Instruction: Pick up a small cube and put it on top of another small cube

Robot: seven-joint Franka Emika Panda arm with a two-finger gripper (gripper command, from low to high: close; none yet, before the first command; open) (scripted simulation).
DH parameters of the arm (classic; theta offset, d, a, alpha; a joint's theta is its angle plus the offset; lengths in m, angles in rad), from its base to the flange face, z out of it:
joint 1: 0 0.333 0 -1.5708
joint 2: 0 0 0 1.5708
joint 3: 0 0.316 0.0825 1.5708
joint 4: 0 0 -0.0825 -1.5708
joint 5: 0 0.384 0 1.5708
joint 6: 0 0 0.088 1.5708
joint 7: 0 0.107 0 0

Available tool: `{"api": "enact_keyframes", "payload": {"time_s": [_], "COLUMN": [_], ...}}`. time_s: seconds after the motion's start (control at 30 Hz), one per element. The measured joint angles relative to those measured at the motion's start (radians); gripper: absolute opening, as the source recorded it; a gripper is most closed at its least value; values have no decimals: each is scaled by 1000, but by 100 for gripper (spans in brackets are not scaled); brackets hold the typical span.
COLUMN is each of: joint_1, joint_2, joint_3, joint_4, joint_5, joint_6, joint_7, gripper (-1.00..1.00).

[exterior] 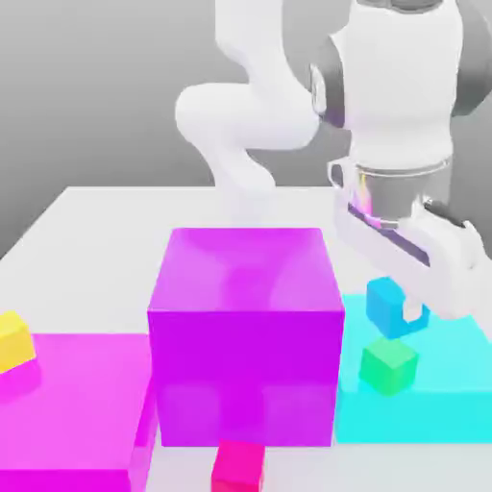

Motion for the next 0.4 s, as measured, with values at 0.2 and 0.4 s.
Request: {"api": "enact_keyframes", "payload": {"time_s": [0.2,0.4], "joint_1": [2,-9], "joint_2": [13,118], "joint_3": [62,76], "joint_4": [-70,-100], "joint_5": [-106,-186], "joint_6": [76,198], "joint_7": [95,156], "gripper": [-100,100]}}
